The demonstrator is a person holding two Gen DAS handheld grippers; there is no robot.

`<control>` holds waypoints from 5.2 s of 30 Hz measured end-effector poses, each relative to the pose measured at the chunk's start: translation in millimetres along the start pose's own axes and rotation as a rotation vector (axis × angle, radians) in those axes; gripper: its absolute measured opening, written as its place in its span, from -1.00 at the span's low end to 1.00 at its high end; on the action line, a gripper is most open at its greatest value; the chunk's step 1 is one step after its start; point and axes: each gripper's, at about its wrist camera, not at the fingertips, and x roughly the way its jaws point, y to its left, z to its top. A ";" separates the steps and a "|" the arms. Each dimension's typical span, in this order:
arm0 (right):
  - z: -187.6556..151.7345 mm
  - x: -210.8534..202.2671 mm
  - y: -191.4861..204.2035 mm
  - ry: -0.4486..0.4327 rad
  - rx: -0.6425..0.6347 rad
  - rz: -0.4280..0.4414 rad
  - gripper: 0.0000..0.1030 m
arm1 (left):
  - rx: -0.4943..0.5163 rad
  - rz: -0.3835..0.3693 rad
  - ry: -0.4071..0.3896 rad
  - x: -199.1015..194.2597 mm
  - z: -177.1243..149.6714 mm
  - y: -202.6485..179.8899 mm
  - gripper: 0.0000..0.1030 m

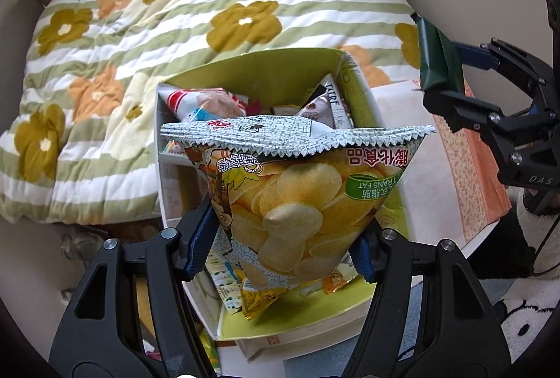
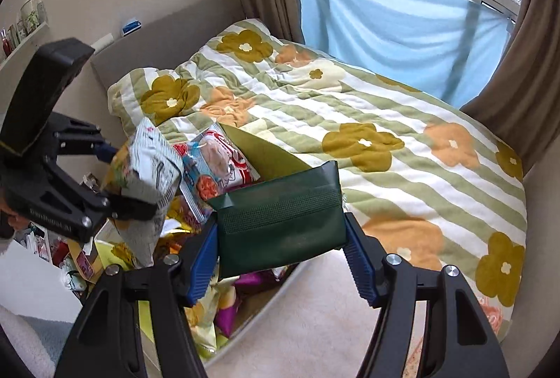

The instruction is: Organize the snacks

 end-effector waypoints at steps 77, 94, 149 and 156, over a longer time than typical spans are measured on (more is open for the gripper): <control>-238.8 -269.5 99.6 -0.347 0.392 -0.520 1.00 | -0.075 0.175 -0.741 -175.3 -290.3 -208.2 0.99; -255.1 -277.6 107.5 -0.351 0.389 -0.532 1.00 | -0.081 0.180 -0.748 -177.2 -294.6 -213.4 0.99; -247.3 -265.6 109.5 -0.326 0.390 -0.540 1.00 | -0.106 0.270 -0.809 -181.6 -301.3 -211.2 0.99; -246.9 -260.0 111.8 -0.314 0.380 -0.529 1.00 | -0.109 0.278 -0.803 -179.5 -304.1 -209.3 0.99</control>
